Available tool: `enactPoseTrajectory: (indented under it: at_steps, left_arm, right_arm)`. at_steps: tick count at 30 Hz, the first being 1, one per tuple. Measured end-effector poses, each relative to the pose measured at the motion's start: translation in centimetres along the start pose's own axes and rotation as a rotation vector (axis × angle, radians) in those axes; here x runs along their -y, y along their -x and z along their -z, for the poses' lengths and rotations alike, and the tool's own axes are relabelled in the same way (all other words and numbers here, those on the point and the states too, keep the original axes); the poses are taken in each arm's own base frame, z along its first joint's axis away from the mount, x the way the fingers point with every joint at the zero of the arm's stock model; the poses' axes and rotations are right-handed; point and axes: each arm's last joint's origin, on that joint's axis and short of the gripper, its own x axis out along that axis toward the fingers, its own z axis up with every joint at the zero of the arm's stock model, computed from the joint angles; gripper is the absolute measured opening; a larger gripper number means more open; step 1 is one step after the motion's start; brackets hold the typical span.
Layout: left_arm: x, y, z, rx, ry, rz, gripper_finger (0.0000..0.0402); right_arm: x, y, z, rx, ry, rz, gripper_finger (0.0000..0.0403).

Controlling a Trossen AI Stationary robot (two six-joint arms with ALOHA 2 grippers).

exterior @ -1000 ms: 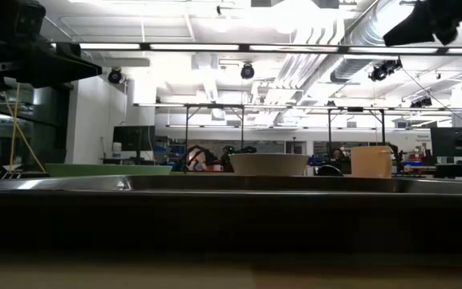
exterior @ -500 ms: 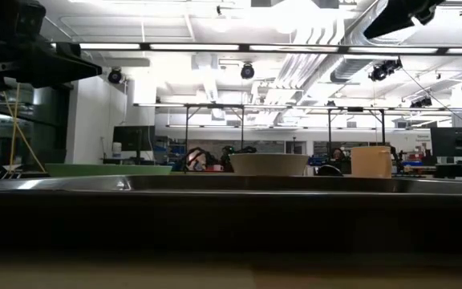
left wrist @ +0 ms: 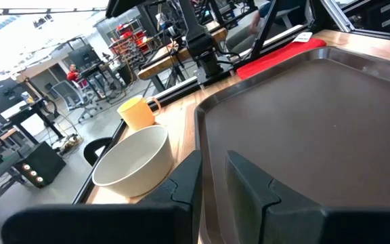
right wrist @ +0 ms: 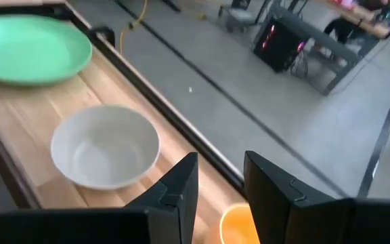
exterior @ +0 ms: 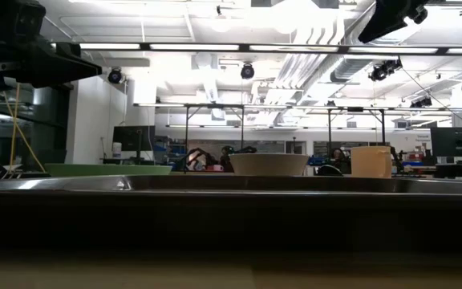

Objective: Set up tray
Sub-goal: Put the yellow mug on the brown tray

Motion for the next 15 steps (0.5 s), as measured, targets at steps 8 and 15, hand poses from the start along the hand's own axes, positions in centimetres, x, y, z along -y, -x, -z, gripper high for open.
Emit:
enactPoseTrajectory:
  at_steps: [8,15]
  left_arm:
    - [0.0,0.0,0.0,0.000,0.000,0.001,0.0097]
    - [0.0,0.0,0.0,0.000,0.000,0.001,0.0097]
  right_arm:
    - [1.2,-1.9,0.7,-0.158,-0.018,0.036,0.0098]
    - [2.4,-3.1,0.9,-0.228,-0.038,0.050,0.0098]
